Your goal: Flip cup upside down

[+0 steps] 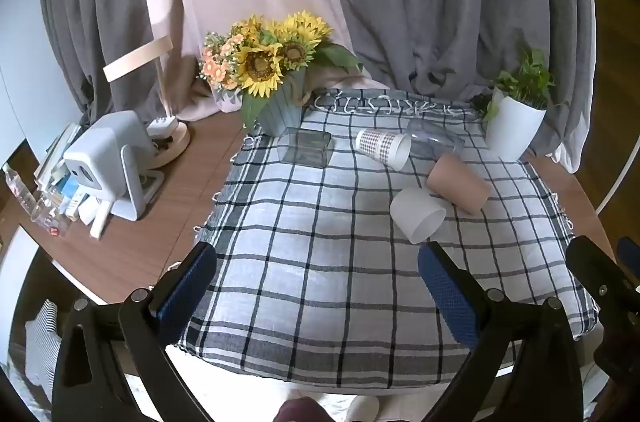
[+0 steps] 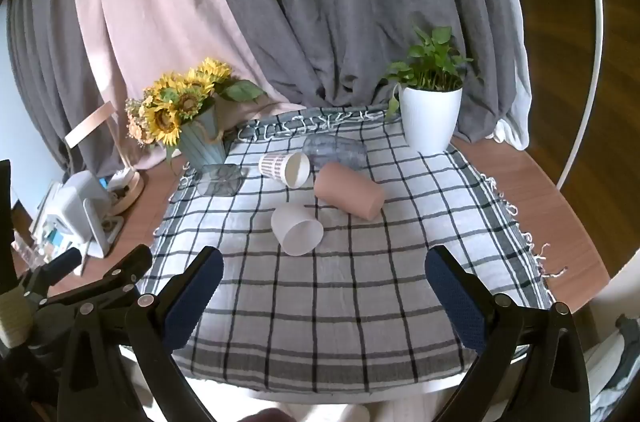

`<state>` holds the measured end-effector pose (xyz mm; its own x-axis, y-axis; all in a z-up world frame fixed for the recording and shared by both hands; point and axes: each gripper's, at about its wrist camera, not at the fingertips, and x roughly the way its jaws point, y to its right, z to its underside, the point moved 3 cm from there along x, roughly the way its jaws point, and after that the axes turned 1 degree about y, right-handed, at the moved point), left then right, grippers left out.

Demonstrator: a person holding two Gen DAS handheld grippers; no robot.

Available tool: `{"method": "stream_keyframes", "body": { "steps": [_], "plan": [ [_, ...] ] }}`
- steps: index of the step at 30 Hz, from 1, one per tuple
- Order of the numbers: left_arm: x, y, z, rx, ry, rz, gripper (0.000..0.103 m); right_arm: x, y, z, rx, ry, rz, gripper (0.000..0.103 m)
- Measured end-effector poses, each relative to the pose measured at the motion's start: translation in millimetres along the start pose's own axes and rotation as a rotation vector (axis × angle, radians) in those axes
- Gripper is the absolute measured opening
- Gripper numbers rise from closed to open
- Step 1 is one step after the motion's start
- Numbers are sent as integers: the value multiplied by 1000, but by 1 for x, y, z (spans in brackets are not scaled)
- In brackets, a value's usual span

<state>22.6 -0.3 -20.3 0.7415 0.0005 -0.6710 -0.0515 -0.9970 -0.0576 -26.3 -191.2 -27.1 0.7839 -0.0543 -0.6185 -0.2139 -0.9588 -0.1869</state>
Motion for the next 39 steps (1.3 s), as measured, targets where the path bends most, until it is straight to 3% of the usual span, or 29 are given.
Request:
{"method": "stream_keyframes", "body": {
  "steps": [39],
  "plan": [
    [9, 1, 7, -9, -29, 21, 103, 6, -1, 3, 1, -15, -4, 102]
  ]
}}
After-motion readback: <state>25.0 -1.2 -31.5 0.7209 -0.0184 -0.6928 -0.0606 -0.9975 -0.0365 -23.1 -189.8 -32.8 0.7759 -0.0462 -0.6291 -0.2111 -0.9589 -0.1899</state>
